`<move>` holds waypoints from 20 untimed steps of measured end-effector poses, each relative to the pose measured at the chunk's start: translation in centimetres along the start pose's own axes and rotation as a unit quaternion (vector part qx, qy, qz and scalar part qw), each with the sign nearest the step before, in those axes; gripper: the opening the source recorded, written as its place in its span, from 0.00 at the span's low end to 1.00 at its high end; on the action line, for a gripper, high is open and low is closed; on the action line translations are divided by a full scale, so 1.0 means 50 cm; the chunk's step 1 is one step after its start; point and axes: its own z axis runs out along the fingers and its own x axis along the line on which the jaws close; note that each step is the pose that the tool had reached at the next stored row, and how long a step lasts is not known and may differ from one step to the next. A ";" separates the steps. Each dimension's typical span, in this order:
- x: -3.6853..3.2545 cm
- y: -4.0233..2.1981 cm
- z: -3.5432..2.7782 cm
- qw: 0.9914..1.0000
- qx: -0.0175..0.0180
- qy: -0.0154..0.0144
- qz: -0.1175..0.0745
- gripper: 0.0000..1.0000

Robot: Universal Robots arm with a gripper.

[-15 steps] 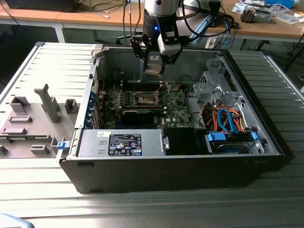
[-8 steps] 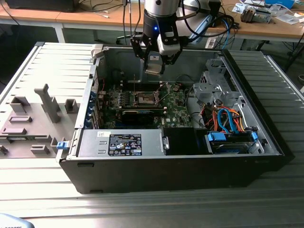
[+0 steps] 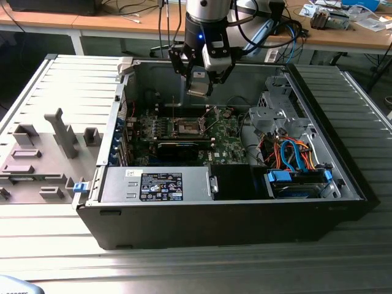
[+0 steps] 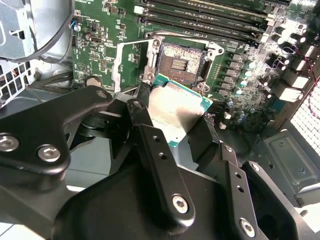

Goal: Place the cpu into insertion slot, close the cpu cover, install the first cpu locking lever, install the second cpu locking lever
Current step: 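Place the cpu into insertion slot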

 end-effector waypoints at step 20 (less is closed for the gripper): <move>0.000 0.000 0.003 0.999 -0.001 -0.003 0.038 0.55</move>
